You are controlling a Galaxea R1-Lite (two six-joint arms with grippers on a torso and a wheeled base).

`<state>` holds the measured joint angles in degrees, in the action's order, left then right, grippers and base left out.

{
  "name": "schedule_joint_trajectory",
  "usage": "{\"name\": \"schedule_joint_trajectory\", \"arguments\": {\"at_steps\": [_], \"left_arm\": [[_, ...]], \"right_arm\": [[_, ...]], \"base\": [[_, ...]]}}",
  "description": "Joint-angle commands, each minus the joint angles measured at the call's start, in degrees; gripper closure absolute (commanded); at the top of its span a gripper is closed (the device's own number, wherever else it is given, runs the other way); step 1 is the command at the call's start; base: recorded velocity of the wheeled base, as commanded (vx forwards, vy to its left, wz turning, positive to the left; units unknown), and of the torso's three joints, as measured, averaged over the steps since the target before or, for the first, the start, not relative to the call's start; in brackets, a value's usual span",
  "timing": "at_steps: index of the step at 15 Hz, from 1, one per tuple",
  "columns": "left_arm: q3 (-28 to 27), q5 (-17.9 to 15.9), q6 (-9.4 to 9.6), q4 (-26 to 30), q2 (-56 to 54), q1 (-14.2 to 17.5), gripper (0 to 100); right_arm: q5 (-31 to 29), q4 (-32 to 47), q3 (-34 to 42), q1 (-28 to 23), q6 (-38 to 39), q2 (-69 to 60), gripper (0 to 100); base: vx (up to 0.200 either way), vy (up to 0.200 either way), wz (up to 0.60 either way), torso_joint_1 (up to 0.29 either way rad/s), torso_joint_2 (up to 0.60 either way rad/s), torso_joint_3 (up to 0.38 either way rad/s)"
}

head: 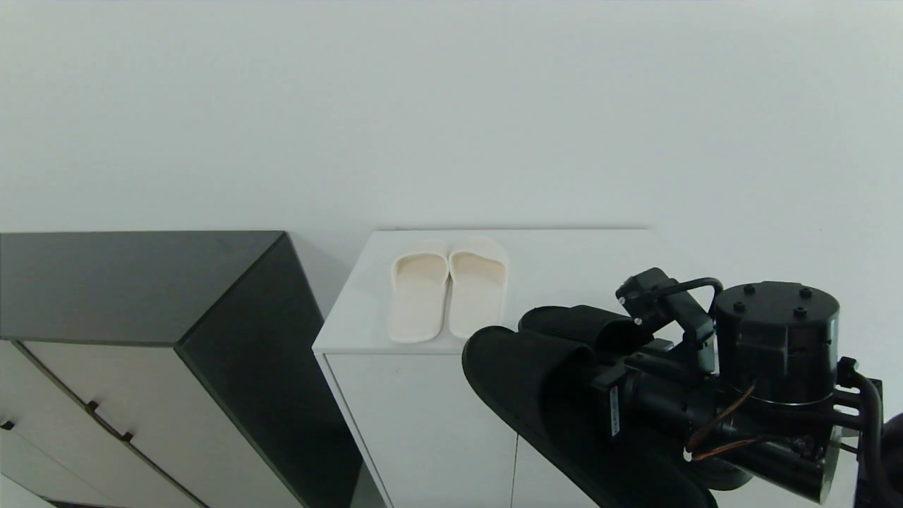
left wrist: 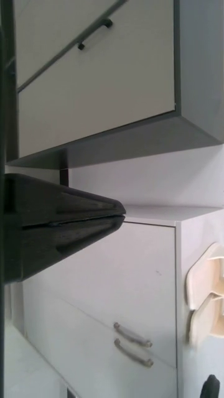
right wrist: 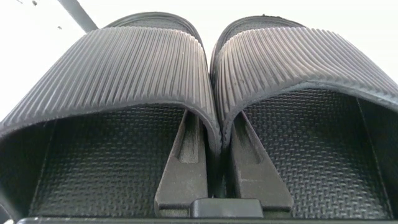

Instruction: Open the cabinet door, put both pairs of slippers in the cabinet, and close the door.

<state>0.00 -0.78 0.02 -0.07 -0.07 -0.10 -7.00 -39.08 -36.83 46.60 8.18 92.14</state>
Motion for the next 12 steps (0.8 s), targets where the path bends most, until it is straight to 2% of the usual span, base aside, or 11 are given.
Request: {"name": "schedule_joint_trajectory", "arguments": {"at_steps": [1, 4, 12], "left_arm": [[0.0, 0.0, -0.02, 0.0, 0.1, 0.0, 100], [0.0, 0.0, 0.06, 0.0, 0.1, 0.0, 100], [0.0, 0.0, -0.02, 0.0, 0.1, 0.0, 100]], "right_arm": [[0.1, -0.1, 0.1, 0.1, 0.0, -0.1, 100], [0.2, -0.2, 0.6, 0.0, 0.1, -0.1, 100], [0.5, -0.3, 2.2, 0.4, -0.2, -1.1, 100]], "base": [[-0.200, 0.000, 0.00, -0.007, 0.00, 0.002], [-0.200, 0.000, 0.00, -0.007, 0.00, 0.001], [0.000, 0.000, 0.00, 0.000, 0.00, 0.000]]}}
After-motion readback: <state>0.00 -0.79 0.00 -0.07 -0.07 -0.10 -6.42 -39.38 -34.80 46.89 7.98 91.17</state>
